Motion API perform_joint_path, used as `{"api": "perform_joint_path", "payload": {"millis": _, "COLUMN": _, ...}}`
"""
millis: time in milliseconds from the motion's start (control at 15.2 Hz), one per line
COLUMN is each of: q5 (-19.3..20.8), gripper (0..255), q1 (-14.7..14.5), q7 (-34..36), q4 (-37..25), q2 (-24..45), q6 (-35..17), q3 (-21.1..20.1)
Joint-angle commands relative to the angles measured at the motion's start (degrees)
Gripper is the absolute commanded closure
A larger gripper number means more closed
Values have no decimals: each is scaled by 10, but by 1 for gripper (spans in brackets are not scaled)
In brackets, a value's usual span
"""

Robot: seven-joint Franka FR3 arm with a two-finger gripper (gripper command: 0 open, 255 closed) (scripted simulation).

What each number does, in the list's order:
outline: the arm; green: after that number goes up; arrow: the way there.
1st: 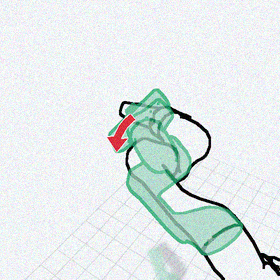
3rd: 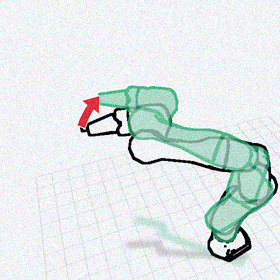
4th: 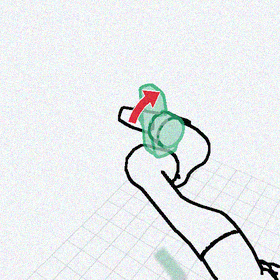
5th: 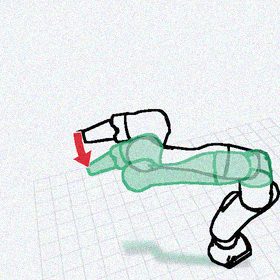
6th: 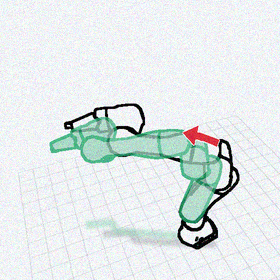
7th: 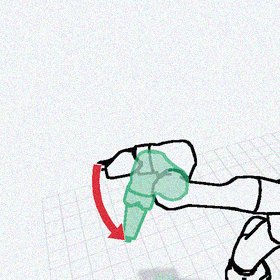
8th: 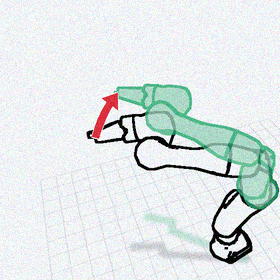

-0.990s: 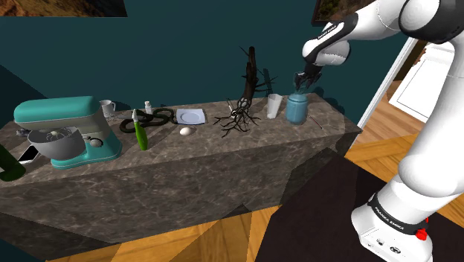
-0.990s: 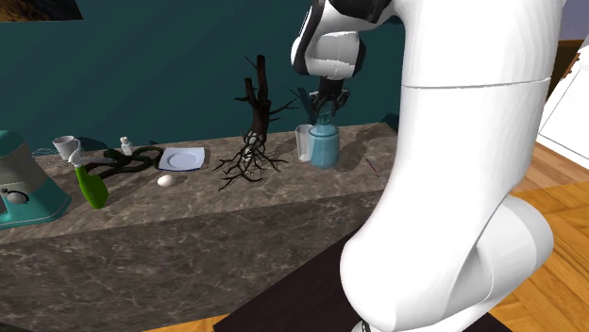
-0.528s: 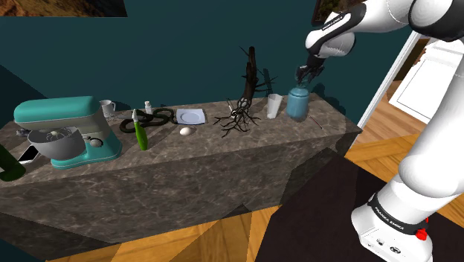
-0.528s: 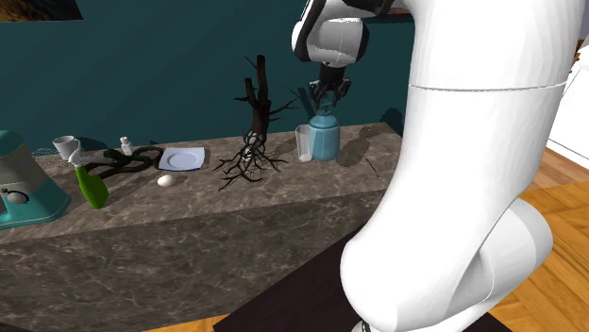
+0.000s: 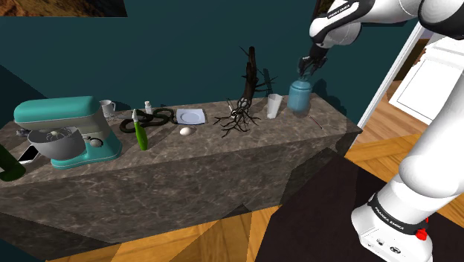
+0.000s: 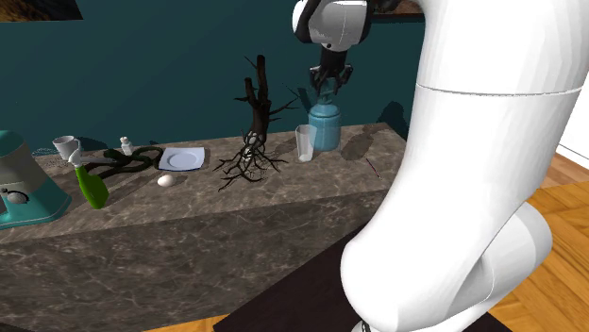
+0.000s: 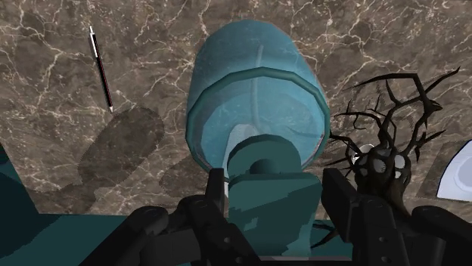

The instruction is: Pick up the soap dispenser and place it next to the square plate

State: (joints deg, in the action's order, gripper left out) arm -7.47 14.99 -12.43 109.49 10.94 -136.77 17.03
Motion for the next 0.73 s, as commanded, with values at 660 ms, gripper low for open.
{"api": "perform_joint_path", "payload": {"millis": 660, "q5": 17, "gripper": 255, "q1": -2, "q7": 13, "q4": -61, "q2": -27, "q6": 85, "q3": 4}}
